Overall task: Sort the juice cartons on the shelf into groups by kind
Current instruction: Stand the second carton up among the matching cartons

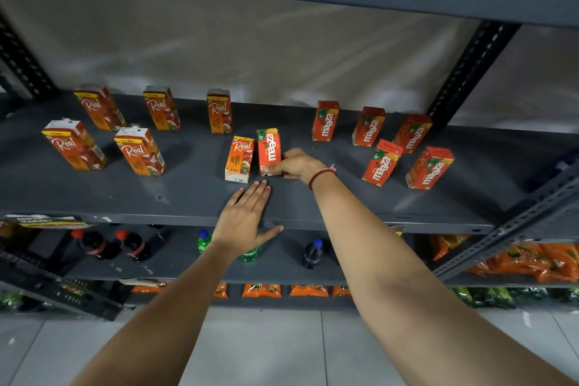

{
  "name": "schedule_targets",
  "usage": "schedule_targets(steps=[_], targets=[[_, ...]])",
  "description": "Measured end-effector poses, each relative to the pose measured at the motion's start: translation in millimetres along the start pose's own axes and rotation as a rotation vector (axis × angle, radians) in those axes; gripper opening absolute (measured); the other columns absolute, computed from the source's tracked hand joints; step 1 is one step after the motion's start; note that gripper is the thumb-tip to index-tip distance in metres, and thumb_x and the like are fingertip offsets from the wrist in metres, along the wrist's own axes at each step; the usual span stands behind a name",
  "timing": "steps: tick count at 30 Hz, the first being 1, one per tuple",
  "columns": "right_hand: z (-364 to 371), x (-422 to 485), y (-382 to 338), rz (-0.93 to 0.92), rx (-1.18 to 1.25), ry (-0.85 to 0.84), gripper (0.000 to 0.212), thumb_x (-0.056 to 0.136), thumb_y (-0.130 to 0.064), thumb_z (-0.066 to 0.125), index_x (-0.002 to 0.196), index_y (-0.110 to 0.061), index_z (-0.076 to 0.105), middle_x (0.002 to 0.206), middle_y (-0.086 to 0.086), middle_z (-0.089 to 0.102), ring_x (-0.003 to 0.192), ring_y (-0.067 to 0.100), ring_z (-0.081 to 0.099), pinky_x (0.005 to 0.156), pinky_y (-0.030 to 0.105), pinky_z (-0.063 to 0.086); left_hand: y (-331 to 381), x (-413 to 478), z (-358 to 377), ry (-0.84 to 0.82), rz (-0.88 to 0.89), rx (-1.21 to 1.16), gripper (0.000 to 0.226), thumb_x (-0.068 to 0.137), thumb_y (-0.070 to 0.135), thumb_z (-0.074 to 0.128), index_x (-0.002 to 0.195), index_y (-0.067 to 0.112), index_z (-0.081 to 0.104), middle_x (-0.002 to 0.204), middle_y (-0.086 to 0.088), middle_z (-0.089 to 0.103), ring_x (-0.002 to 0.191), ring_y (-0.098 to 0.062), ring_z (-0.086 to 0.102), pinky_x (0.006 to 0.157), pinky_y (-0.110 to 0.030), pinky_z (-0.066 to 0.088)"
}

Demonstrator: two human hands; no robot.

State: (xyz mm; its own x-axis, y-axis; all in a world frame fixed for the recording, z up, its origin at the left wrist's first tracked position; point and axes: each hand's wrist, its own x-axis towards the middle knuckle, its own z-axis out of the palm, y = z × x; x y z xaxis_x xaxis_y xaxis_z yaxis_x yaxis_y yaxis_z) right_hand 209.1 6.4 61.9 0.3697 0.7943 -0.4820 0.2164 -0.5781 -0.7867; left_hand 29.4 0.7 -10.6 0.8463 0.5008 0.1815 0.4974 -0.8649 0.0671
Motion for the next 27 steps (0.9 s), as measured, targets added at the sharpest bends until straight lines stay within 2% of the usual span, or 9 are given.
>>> schedule_targets(steps=[3, 7, 14, 19, 23, 27], targets=[[3, -2, 5, -0.016, 0.043, 0.033, 0.057, 0.070, -0.015, 0.080, 0.119, -0.003, 0.054, 0.124, 0.013, 0.061, 0.118, 0.025, 0.054, 0.101, 0.035, 0.044, 0, -1, 0, 0.001, 0.000, 0.007, 0.086, 0.084, 0.069, 0.032, 0.144, 0.007, 0.025, 0.152, -0.010, 0.031, 0.141, -0.020, 0.024, 0.115, -0.037, 0.012], [7, -14, 19, -0.080, 0.082, 0.166, 0.059, 0.066, -0.011, 0.082, 0.118, -0.003, 0.054, 0.125, 0.015, 0.061, 0.118, 0.027, 0.056, 0.104, 0.039, 0.044, 0, -1, 1, -0.003, -0.001, 0.008, 0.088, 0.082, 0.070, 0.026, 0.143, 0.006, 0.027, 0.151, -0.012, 0.033, 0.140, -0.022, 0.027, 0.115, -0.040, 0.017], [10, -45, 42, -0.195, 0.238, 0.240, 0.052, 0.061, -0.012, 0.085, 0.104, -0.013, 0.055, 0.118, 0.012, 0.066, 0.110, 0.022, 0.061, 0.098, 0.035, 0.047, 0, -1, 1, 0.022, 0.000, -0.002, 0.089, 0.081, 0.070, 0.028, 0.141, 0.004, 0.031, 0.147, -0.014, 0.039, 0.138, -0.024, 0.032, 0.114, -0.040, 0.019], [9, -55, 46, -0.206, 0.266, 0.228, 0.060, 0.061, -0.012, 0.085, 0.112, -0.009, 0.054, 0.117, 0.011, 0.066, 0.109, 0.020, 0.061, 0.097, 0.032, 0.047, 1, -1, 0, 0.006, -0.011, 0.012, 0.091, 0.080, 0.072, 0.023, 0.144, 0.006, 0.025, 0.151, -0.012, 0.031, 0.141, -0.022, 0.026, 0.115, -0.038, 0.016], [4, -57, 50, -0.213, 0.273, 0.256, 0.058, 0.062, -0.011, 0.084, 0.111, -0.012, 0.055, 0.117, 0.011, 0.066, 0.110, 0.021, 0.062, 0.101, 0.040, 0.047, 2, -1, 0, -0.006, -0.017, 0.017, 0.092, 0.080, 0.073, 0.019, 0.144, 0.008, 0.024, 0.152, -0.010, 0.029, 0.141, -0.021, 0.024, 0.116, -0.039, 0.018], [-10, -56, 55, -0.234, 0.268, 0.337, 0.050, 0.062, -0.009, 0.084, 0.100, -0.019, 0.053, 0.114, 0.011, 0.068, 0.106, 0.022, 0.063, 0.100, 0.044, 0.048, 2, -1, -1, -0.013, -0.020, 0.012, 0.097, 0.077, 0.077, 0.005, 0.145, 0.010, 0.020, 0.154, -0.008, 0.025, 0.142, -0.019, 0.021, 0.117, -0.039, 0.017]])
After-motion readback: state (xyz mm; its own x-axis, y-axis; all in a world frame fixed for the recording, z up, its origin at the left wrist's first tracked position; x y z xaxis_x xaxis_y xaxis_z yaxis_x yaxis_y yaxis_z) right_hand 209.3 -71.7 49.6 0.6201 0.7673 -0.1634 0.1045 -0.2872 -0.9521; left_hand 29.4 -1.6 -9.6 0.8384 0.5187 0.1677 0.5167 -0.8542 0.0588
